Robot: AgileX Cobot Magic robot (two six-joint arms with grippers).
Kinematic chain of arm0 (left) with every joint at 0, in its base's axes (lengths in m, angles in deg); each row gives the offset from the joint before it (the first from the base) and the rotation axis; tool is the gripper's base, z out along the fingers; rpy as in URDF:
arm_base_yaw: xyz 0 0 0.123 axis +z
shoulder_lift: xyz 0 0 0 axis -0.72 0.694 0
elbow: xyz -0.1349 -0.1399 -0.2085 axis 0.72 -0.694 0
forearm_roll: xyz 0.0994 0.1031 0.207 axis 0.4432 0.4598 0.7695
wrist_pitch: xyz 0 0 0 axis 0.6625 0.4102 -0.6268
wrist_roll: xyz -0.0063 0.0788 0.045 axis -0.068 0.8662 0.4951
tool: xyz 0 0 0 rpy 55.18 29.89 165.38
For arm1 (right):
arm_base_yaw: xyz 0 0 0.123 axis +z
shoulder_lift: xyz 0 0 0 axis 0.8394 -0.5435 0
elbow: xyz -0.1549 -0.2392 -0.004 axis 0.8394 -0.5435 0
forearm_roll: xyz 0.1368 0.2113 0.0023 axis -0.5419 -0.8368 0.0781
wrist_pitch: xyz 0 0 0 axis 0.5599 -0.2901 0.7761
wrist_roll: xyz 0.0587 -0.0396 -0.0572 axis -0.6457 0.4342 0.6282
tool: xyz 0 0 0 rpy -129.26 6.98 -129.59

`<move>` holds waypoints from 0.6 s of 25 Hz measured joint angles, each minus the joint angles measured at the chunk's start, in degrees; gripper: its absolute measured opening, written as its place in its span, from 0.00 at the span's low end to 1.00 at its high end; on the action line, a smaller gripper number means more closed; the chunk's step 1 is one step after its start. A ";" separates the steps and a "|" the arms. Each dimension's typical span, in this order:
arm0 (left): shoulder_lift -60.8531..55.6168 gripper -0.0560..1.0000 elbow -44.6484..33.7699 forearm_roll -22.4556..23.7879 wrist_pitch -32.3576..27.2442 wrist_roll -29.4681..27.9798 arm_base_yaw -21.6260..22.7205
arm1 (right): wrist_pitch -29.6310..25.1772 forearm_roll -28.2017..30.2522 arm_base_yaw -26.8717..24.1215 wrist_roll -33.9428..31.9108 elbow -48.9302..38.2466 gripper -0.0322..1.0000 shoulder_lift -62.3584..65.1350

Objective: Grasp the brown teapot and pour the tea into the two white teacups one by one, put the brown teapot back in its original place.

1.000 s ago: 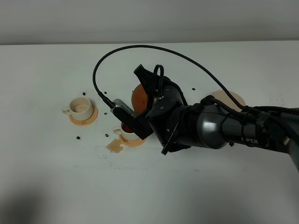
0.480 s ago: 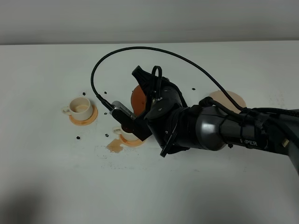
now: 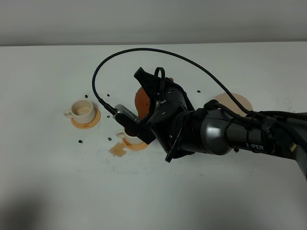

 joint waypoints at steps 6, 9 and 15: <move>0.00 0.49 0.00 0.00 0.00 0.00 0.00 | -0.05 -1.80 0.00 0.05 0.00 0.15 0.00; 0.00 0.49 0.00 0.00 0.00 0.05 0.00 | -0.05 -3.84 0.00 0.10 0.00 0.15 0.00; 0.00 0.49 0.00 0.00 0.00 0.05 0.00 | -0.11 -8.21 -0.11 0.10 0.00 0.15 1.41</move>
